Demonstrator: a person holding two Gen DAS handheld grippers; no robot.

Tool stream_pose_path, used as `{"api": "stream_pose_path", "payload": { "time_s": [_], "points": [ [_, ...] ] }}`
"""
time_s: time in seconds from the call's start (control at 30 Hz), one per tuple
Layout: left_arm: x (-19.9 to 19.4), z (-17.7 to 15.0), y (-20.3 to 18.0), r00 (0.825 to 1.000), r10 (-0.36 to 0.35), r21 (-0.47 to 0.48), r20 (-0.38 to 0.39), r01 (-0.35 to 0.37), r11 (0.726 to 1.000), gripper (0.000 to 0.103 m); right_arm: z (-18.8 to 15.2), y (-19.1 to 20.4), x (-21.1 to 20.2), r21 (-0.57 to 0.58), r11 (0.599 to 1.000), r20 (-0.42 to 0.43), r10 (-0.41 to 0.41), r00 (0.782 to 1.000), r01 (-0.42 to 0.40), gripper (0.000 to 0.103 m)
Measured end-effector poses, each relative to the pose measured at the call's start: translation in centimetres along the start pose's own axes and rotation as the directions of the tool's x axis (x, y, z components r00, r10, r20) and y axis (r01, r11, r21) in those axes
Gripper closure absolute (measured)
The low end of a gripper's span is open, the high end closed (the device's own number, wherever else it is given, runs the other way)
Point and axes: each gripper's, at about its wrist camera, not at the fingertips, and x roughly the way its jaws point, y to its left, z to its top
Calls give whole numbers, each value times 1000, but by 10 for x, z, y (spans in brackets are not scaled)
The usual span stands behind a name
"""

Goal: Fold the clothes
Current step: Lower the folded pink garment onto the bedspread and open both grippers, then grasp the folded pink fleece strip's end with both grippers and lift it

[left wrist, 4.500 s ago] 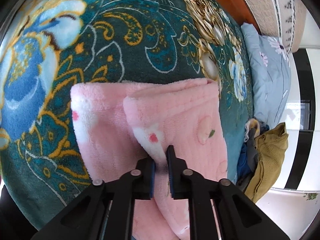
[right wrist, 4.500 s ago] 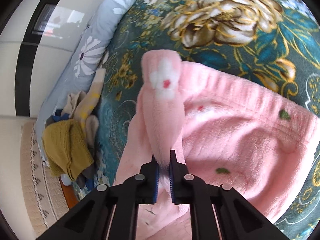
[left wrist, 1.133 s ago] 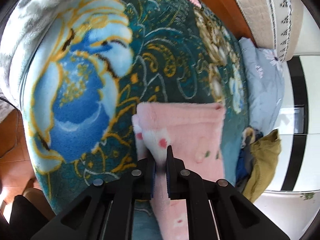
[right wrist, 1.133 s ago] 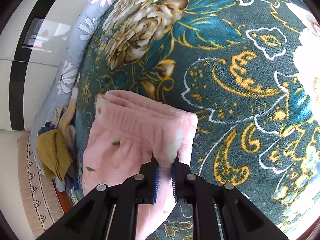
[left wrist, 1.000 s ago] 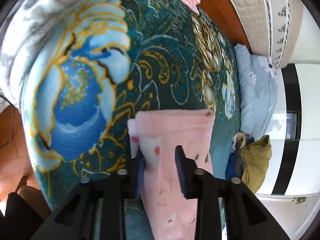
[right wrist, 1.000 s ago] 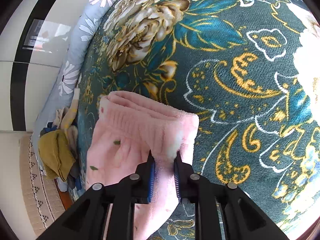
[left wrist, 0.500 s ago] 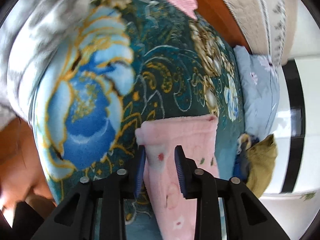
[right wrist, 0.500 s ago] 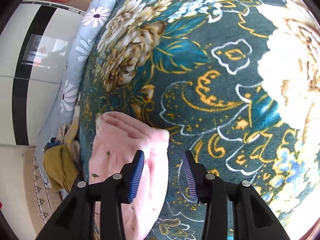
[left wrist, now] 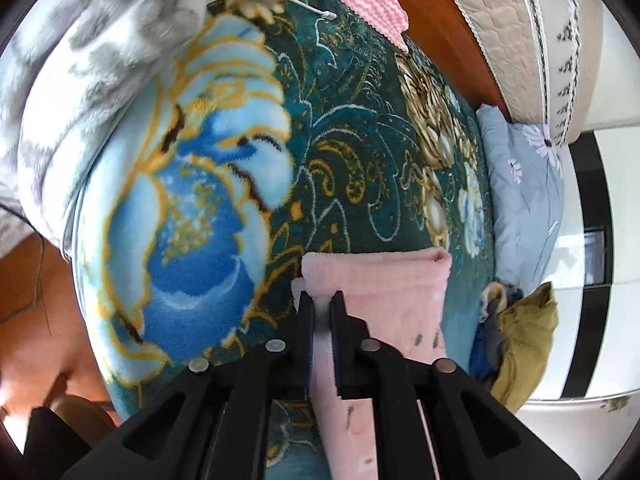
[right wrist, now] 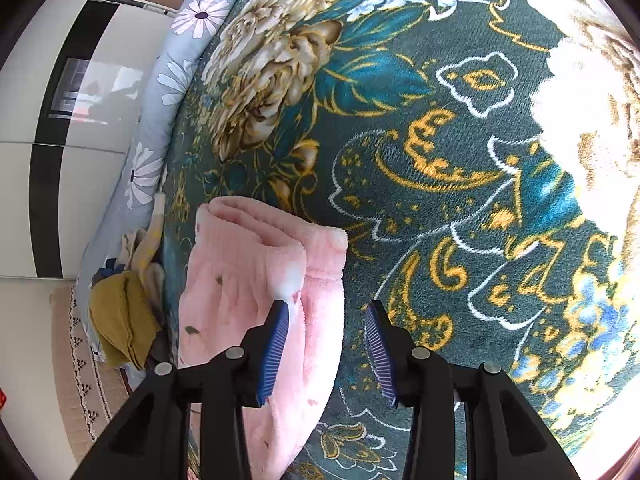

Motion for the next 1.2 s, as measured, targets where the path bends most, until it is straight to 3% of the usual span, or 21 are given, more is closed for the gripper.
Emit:
{"api": "stream_pose_path", "payload": {
  "time_s": [0.03, 0.1, 0.27, 0.33, 0.4, 0.67, 0.87, 1.2],
  "points": [
    [-2, -1, 1, 1000, -8, -9, 0, 8, 1000, 69, 0, 0, 0, 0, 1000, 0, 2, 1000, -2, 59],
    [-4, -2, 3, 1000, -17, -21, -1, 17, 1000, 62, -1, -1, -1, -2, 1000, 1, 4, 1000, -4, 57],
    [10, -8, 4, 999, 19, -5, -51, -19, 1000, 62, -6, -4, 1, 12, 999, -7, 39, 999, -39, 54],
    [13, -9, 0, 999, 20, 15, -49, -19, 1000, 62, -8, -5, 3, 14, 998, -16, 61, 998, -61, 53],
    [17, -10, -4, 999, 15, 29, -50, -14, 999, 62, -12, -7, 4, 30, 995, -21, 93, 995, -92, 45],
    [26, -14, -5, 999, 7, 16, -34, -6, 1000, 62, -26, -18, 7, 83, 984, -20, 156, 987, -154, 39],
    [27, -13, -7, 999, 5, 24, -35, -4, 1000, 62, -31, -9, 33, 72, 988, -46, 138, 989, -134, 38],
    [27, -13, -4, 999, -35, 8, -41, 36, 999, 62, -30, 9, 40, 0, 995, -20, 102, 995, -102, 38]
  ]
}}
